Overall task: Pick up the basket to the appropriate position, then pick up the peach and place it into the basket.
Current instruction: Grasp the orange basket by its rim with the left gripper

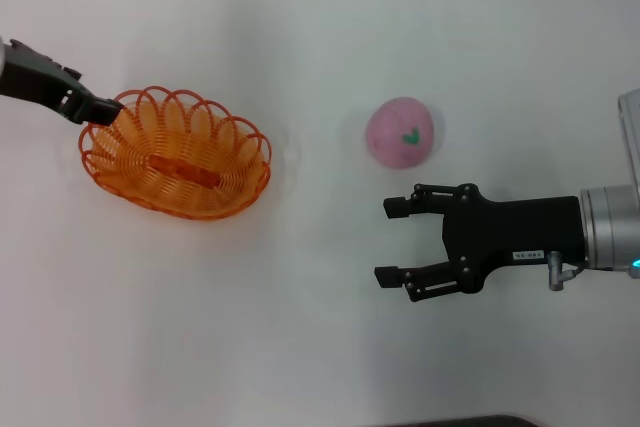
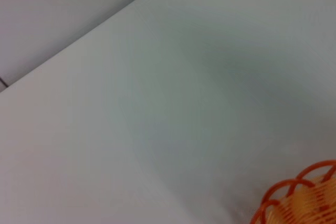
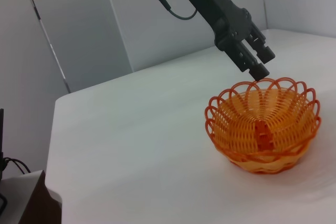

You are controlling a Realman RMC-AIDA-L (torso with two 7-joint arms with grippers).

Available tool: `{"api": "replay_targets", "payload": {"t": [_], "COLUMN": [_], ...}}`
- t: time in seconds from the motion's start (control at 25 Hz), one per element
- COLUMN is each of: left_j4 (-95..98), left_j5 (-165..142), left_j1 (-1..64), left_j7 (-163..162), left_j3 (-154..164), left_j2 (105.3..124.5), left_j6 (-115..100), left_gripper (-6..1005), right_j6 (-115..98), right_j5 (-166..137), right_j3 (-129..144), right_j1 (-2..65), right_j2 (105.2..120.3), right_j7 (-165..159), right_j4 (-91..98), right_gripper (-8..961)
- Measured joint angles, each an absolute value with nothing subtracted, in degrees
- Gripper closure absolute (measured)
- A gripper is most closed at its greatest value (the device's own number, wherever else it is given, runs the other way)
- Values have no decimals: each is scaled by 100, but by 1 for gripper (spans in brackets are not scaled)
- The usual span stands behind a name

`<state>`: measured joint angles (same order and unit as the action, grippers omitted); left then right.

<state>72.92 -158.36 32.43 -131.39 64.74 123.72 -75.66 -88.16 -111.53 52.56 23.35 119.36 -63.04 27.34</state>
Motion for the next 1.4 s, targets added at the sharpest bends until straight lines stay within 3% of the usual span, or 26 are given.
{"api": "replay_targets", "payload": {"t": [1.4], "left_j4": [6641], "left_j5": [-15989], "left_j1": [3416], "left_j7": [-13216], "left_j3": [6422], "left_j2": [12392], "left_j6": [-7612], "left_gripper": [539], "right_j6": [-8787], "right_j5": [-11154], "right_j3": [5255], "right_j1": [2326], "right_j2": [11954], "right_j7": [-6355], "right_j4": [2803], "right_gripper": [28]}}
